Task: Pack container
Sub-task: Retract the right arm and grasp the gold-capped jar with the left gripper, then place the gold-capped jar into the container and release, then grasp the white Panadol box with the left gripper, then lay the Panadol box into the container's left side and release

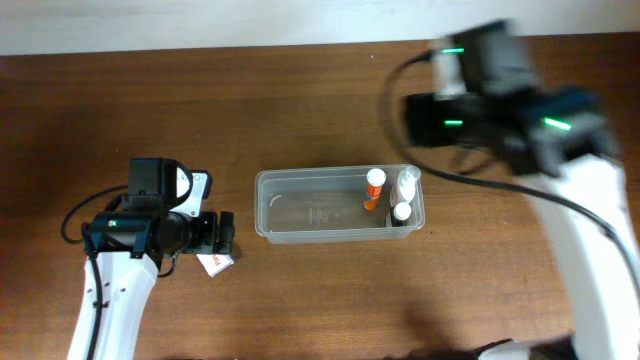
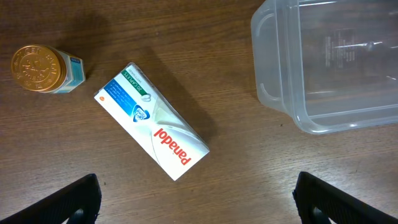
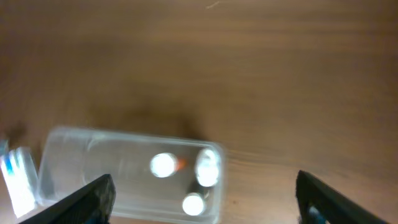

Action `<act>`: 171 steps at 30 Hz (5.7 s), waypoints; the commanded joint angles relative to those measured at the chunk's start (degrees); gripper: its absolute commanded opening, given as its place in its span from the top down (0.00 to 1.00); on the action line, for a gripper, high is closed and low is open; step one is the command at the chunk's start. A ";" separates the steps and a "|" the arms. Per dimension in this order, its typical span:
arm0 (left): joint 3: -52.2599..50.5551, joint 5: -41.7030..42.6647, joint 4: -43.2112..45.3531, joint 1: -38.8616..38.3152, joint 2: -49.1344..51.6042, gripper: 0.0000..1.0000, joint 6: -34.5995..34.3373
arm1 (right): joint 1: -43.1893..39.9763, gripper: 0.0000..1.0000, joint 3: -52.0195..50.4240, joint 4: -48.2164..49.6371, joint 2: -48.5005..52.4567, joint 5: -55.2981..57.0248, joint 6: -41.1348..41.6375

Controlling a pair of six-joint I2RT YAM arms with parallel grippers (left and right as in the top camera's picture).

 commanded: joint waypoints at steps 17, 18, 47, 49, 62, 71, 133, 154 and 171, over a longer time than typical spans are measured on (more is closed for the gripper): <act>8.35 -5.46 8.00 18.91 10.62 0.01 -15.13 | -31.69 0.05 -27.08 -1.79 -2.62 -11.69 -5.40; 8.35 -5.44 8.61 18.91 12.48 0.00 -15.13 | -31.69 0.05 -28.63 -1.09 -2.62 -11.69 -5.40; 8.39 -5.44 19.34 18.36 37.55 0.57 -15.15 | -31.52 0.05 -35.06 2.43 -2.62 -11.74 -5.38; 8.39 -5.44 19.15 18.36 37.53 0.72 -15.17 | -31.52 0.05 -35.06 2.43 -2.62 -11.74 -5.38; 12.17 -4.63 10.64 12.72 22.23 0.81 -15.76 | -31.52 0.05 -35.06 2.43 -2.62 -11.74 -5.38; 14.88 -3.93 11.54 -15.61 10.43 0.86 -16.92 | -31.52 0.05 -35.06 2.43 -2.62 -11.96 -5.38; -7.08 -6.19 14.64 3.02 19.21 0.01 -39.58 | -31.52 0.05 -35.06 2.40 -2.62 -12.85 -5.40; 1.29 -3.54 13.99 -0.35 9.09 0.59 -28.68 | -31.52 0.05 -35.06 2.43 -2.62 -12.83 -5.40; 1.79 -4.44 28.28 -29.18 15.13 0.52 20.57 | -31.52 0.05 -35.06 2.62 -2.62 -12.83 -5.40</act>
